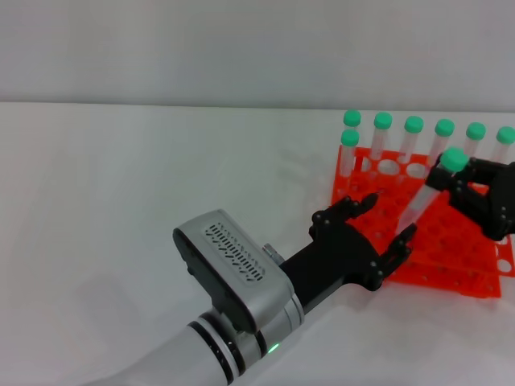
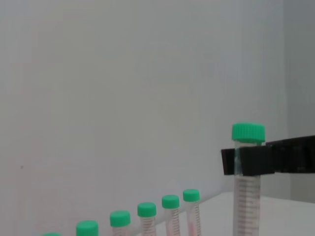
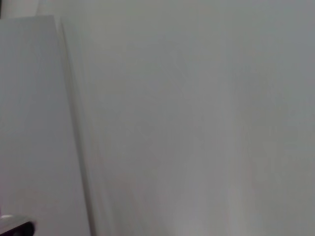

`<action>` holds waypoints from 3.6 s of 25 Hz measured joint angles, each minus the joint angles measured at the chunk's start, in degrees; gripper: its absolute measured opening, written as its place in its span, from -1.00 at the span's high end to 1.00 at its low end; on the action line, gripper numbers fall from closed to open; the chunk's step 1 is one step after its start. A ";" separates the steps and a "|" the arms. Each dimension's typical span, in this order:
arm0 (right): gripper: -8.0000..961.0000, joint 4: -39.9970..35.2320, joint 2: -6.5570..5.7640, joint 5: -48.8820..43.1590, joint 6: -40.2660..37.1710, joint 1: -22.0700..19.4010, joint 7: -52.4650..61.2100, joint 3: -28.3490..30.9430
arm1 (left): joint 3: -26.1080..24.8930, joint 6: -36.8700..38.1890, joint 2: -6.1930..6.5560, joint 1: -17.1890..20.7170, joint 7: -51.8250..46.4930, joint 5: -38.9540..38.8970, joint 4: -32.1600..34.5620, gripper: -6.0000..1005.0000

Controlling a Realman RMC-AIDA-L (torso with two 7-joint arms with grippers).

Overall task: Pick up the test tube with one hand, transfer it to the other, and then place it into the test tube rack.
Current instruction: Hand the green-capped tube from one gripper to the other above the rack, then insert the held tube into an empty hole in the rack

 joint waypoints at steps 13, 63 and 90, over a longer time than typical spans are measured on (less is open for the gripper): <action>0.56 -0.13 0.47 0.10 -4.45 2.38 -5.88 3.21 | 0.01 -15.12 0.22 12.91 0.40 -0.79 -3.66 -0.70; 0.53 14.55 1.60 3.76 -25.72 17.11 -20.49 0.55 | -0.70 -29.09 0.62 20.73 0.02 -22.76 -12.49 -0.76; 0.51 15.34 1.60 3.68 -31.37 17.08 -20.09 -0.92 | -0.78 -29.74 0.62 20.00 0.02 -22.75 -12.49 -0.76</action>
